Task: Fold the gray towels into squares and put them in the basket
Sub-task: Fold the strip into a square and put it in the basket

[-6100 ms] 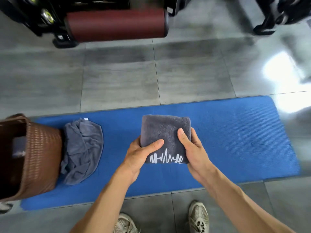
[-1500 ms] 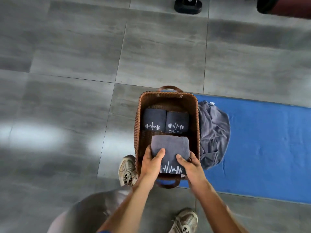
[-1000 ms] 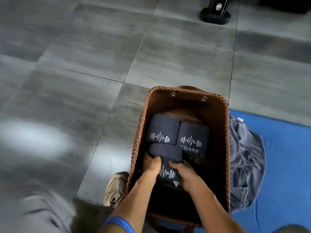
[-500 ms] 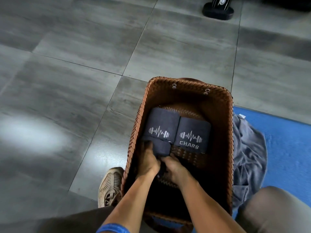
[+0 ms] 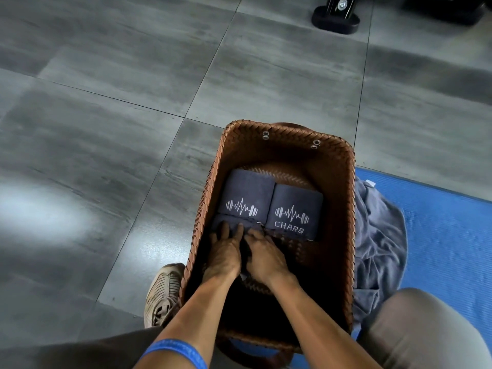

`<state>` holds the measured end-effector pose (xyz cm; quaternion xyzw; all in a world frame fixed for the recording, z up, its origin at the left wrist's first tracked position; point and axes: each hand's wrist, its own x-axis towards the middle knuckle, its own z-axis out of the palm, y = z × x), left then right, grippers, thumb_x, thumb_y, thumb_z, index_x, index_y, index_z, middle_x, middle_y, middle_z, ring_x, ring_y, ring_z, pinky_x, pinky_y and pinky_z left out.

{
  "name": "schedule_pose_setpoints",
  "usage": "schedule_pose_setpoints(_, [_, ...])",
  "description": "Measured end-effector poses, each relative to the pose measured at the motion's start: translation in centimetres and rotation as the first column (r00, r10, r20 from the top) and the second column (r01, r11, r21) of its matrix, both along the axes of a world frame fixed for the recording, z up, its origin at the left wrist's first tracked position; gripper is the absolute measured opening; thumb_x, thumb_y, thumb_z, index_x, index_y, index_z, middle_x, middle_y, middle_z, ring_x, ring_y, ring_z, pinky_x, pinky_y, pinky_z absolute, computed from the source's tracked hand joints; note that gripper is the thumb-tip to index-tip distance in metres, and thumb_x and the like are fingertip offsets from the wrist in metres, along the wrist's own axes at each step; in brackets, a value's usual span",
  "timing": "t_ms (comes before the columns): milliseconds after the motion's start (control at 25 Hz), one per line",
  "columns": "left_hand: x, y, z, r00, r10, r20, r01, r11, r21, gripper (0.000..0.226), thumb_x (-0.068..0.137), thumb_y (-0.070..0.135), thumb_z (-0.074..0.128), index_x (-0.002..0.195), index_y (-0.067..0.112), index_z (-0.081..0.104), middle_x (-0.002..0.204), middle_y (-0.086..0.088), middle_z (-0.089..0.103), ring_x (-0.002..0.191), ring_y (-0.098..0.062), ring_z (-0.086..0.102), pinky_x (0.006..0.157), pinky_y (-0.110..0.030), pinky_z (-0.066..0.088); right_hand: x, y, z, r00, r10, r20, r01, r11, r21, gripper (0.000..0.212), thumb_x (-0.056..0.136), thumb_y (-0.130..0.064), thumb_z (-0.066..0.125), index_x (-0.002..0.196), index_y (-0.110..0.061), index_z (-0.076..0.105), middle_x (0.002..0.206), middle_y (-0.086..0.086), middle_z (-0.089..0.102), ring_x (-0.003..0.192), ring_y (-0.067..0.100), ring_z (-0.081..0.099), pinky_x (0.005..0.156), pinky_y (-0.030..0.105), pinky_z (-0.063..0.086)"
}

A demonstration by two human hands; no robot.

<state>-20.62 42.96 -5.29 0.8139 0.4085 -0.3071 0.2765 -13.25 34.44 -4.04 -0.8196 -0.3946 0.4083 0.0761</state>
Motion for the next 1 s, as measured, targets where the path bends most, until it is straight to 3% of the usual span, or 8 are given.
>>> schedule_pose_setpoints(120, [0.2, -0.2, -0.5, 0.999, 0.033, 0.001, -0.033, 0.999, -0.035, 0.070, 0.096, 0.018, 0.035, 0.153, 0.043, 0.003, 0.163, -0.002, -0.013, 0.146, -0.039, -0.003, 0.117, -0.054, 0.020, -0.3, -0.7, -0.8, 0.991, 0.130, -0.043, -0.135, 0.979, -0.150, 0.093, 0.089, -0.025, 0.063, 0.158, -0.020, 0.001, 0.166, -0.007, -0.005, 0.151, 0.027, 0.012, 0.122, 0.040, 0.019])
schedule_pose_setpoints(160, [0.2, -0.3, -0.5, 0.998, 0.065, 0.007, -0.064, 0.997, -0.049, 0.067, 0.097, 0.020, 0.033, 0.153, 0.044, 0.004, 0.163, -0.003, -0.013, 0.146, -0.039, -0.003, 0.116, -0.055, 0.021, -0.4, -0.7, -0.7, 0.991, 0.133, 0.003, -0.131, 0.982, -0.133, 0.089, 0.090, -0.025, 0.061, 0.158, -0.019, 0.003, 0.166, -0.006, -0.002, 0.151, 0.027, 0.010, 0.122, 0.041, 0.017])
schedule_pose_setpoints(240, [0.1, -0.4, -0.5, 0.998, 0.057, 0.015, -0.056, 0.998, -0.019, 0.066, 0.097, 0.020, 0.034, 0.153, 0.043, 0.006, 0.163, -0.005, -0.011, 0.146, -0.040, 0.000, 0.116, -0.055, 0.022, -0.2, -0.7, -0.5, 0.987, 0.070, 0.147, -0.069, 0.998, -0.013, 0.068, 0.090, -0.021, 0.054, 0.154, -0.018, 0.029, 0.164, -0.004, 0.013, 0.148, 0.026, 0.017, 0.120, 0.039, 0.021])
schedule_pose_setpoints(320, [0.0, -0.7, -0.4, 1.000, 0.025, 0.016, -0.026, 0.999, 0.041, 0.072, 0.096, 0.015, 0.042, 0.153, 0.041, 0.008, 0.162, -0.005, -0.008, 0.144, -0.041, 0.005, 0.115, -0.053, 0.024, 0.3, -1.2, -0.5, 0.987, 0.032, 0.158, -0.037, 0.999, 0.030, 0.061, 0.089, -0.020, 0.054, 0.149, -0.025, 0.040, 0.165, -0.006, 0.011, 0.148, 0.025, 0.019, 0.118, 0.039, 0.023])
schedule_pose_setpoints(480, [0.2, -1.0, -0.3, 1.000, 0.013, 0.010, -0.014, 0.996, 0.088, 0.084, 0.089, 0.011, 0.058, 0.153, 0.041, 0.011, 0.161, -0.005, -0.004, 0.143, -0.042, 0.010, 0.116, -0.049, 0.026, 1.0, -1.9, -1.0, 1.000, 0.015, 0.012, -0.014, 0.999, -0.053, 0.069, 0.088, -0.019, 0.059, 0.151, -0.031, 0.035, 0.165, -0.012, -0.005, 0.150, 0.023, 0.017, 0.119, 0.038, 0.022])
schedule_pose_setpoints(760, [1.7, -1.3, 0.5, 0.996, 0.088, 0.005, -0.088, 0.989, 0.118, 0.065, 0.096, 0.019, 0.043, 0.153, 0.038, 0.017, 0.157, -0.011, 0.006, 0.140, -0.040, 0.018, 0.113, -0.046, 0.032, 1.8, -1.8, -1.5, 0.999, -0.031, -0.044, 0.030, 0.999, -0.016, 0.065, 0.089, -0.009, 0.048, 0.148, -0.034, 0.040, 0.165, -0.015, -0.002, 0.151, 0.021, 0.017, 0.120, 0.033, 0.023])
schedule_pose_setpoints(880, [3.0, -1.4, 2.6, 0.997, 0.065, -0.045, -0.061, 0.994, 0.088, 0.065, 0.095, 0.029, 0.045, 0.153, 0.037, 0.017, 0.157, -0.010, 0.013, 0.142, -0.036, 0.020, 0.109, -0.045, 0.035, 2.7, -2.3, 0.4, 0.994, -0.080, -0.080, 0.082, 0.996, 0.020, 0.067, 0.090, -0.009, 0.047, 0.152, -0.031, 0.035, 0.165, -0.009, 0.010, 0.151, 0.018, 0.016, 0.120, 0.026, 0.011])
schedule_pose_setpoints(1000, [4.3, -1.1, 7.5, 1.000, -0.004, 0.016, 0.003, 0.999, 0.054, 0.073, 0.088, 0.033, 0.054, 0.152, 0.037, 0.019, 0.153, -0.004, 0.027, 0.139, -0.031, 0.028, 0.110, -0.044, 0.034, 3.3, -3.7, 5.2, 0.974, -0.226, -0.029, 0.227, 0.970, 0.082, 0.071, 0.086, -0.016, 0.042, 0.153, -0.034, 0.029, 0.162, -0.011, 0.024, 0.147, 0.013, 0.028, 0.118, 0.021, 0.016])
